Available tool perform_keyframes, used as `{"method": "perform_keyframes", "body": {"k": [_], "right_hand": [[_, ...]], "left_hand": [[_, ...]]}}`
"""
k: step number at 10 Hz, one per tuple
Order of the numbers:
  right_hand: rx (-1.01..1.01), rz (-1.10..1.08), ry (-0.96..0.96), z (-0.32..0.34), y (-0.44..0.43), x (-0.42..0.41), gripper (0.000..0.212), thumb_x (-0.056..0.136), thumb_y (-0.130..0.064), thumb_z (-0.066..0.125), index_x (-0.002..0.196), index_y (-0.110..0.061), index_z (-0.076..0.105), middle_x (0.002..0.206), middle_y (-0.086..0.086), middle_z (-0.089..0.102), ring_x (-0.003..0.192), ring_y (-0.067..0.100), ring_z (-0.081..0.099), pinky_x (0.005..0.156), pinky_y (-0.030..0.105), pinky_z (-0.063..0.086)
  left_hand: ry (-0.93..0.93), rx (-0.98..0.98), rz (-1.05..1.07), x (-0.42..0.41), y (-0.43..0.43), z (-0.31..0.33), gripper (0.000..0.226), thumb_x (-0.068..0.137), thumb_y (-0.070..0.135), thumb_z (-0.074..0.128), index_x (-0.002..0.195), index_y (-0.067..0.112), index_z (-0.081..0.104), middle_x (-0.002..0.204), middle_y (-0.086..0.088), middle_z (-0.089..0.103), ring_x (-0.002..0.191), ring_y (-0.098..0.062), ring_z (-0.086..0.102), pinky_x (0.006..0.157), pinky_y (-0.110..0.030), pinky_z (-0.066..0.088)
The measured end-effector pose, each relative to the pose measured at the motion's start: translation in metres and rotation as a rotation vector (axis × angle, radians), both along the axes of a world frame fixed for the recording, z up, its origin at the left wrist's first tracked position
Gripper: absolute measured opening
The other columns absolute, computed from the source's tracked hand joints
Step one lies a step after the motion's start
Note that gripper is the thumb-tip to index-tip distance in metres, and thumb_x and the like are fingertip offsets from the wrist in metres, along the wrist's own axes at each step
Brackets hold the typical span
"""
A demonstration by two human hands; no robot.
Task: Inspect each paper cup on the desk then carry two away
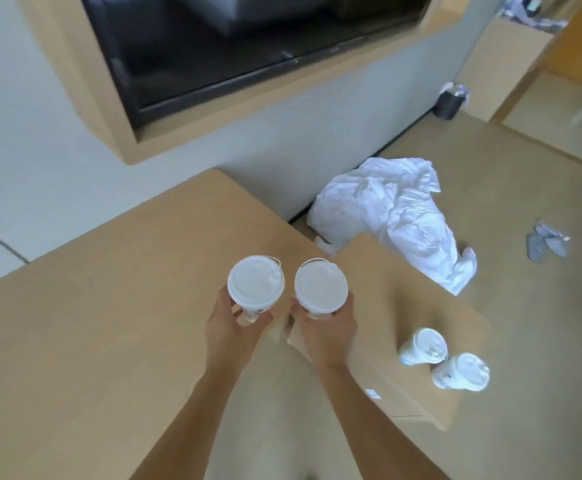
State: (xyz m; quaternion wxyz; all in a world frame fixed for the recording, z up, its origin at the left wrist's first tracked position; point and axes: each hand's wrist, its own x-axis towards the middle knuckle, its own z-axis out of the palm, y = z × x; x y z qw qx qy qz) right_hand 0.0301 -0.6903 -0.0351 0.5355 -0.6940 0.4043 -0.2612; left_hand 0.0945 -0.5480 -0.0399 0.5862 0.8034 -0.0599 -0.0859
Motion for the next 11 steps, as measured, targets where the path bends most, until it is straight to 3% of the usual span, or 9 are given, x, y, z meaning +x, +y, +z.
{"method": "perform_keyframes", "body": {"k": [1,2,3,4,5,8,9,10,11], "right_hand": [[-0.025,-0.098,0.058,-0.019,-0.062,-0.022,0.077,0.063,-0.03,0.099,0.125,-0.036,0.053,0.118,-0.018,0.065,0.11,0.009,0.062,0.095,0.028,0.048],[0.004,-0.195,0.11,-0.04,-0.107,-0.038,0.08,0.064,-0.031,0.098,0.131,-0.025,0.055,0.121,-0.01,0.065,0.111,0.012,0.062,0.094,0.029,0.048],[0.016,-0.306,0.125,-0.074,-0.142,-0.047,0.075,0.064,-0.03,0.099,0.126,-0.022,0.058,0.117,-0.006,0.067,0.108,0.013,0.063,0.093,0.031,0.048],[0.075,-0.42,0.146,-0.118,-0.171,-0.048,0.071,0.063,-0.032,0.1,0.119,-0.024,0.056,0.108,-0.004,0.069,0.103,0.019,0.065,0.086,0.03,0.046],[0.069,-0.508,0.185,-0.169,-0.194,-0.042,0.073,0.063,-0.03,0.101,0.117,-0.03,0.051,0.104,-0.009,0.066,0.1,0.018,0.063,0.089,0.037,0.05],[0.095,-0.623,0.268,-0.271,-0.222,-0.017,0.081,0.061,-0.029,0.102,0.126,-0.025,0.055,0.103,-0.012,0.058,0.099,0.016,0.058,0.093,0.043,0.052],[0.125,-0.617,0.265,-0.28,-0.218,-0.019,0.081,0.063,-0.028,0.101,0.122,-0.037,0.046,0.111,-0.008,0.063,0.102,0.013,0.059,0.097,0.038,0.05],[0.171,-0.586,0.258,-0.285,-0.21,-0.025,0.082,0.064,-0.035,0.098,0.126,-0.038,0.045,0.115,-0.011,0.064,0.106,0.014,0.061,0.098,0.04,0.051],[0.33,-0.531,0.218,-0.282,-0.196,-0.037,0.097,0.07,-0.031,0.097,0.149,-0.034,0.041,0.136,-0.017,0.059,0.123,0.009,0.059,0.103,0.032,0.046]], "left_hand": [[0.019,0.011,-0.088,-0.011,-0.068,-0.012,0.077,0.071,0.025,0.094,0.137,0.032,0.054,0.125,0.02,0.067,0.106,0.008,0.063,0.086,-0.012,0.048],[0.018,0.064,-0.193,-0.017,-0.122,-0.032,0.071,0.07,0.02,0.094,0.13,0.028,0.056,0.116,0.023,0.065,0.098,0.02,0.059,0.074,0.001,0.043],[0.014,0.116,-0.303,-0.013,-0.167,-0.066,0.068,0.07,0.025,0.094,0.123,0.035,0.054,0.112,0.027,0.064,0.099,0.009,0.062,0.078,-0.005,0.045],[0.057,0.135,-0.391,0.0,-0.207,-0.112,0.076,0.07,0.034,0.093,0.135,0.035,0.054,0.119,0.022,0.067,0.108,-0.001,0.066,0.09,-0.026,0.055],[0.064,0.128,-0.473,0.017,-0.242,-0.166,0.076,0.071,0.03,0.094,0.136,0.032,0.055,0.124,0.02,0.066,0.116,-0.002,0.064,0.097,-0.027,0.053],[0.063,0.155,-0.577,0.05,-0.285,-0.27,0.079,0.069,0.025,0.096,0.135,0.032,0.054,0.125,0.018,0.067,0.116,-0.004,0.065,0.098,-0.024,0.052],[0.063,0.133,-0.566,0.051,-0.285,-0.281,0.078,0.072,0.02,0.094,0.139,0.027,0.054,0.127,0.014,0.068,0.119,-0.004,0.064,0.1,-0.022,0.051],[0.044,0.164,-0.608,0.052,-0.284,-0.29,0.078,0.075,0.023,0.092,0.142,0.024,0.053,0.133,0.011,0.067,0.125,-0.009,0.062,0.108,-0.032,0.05],[0.067,0.33,-0.643,0.045,-0.279,-0.285,0.088,0.073,0.032,0.093,0.148,0.026,0.046,0.142,0.011,0.061,0.133,-0.012,0.055,0.11,-0.029,0.043]]}}
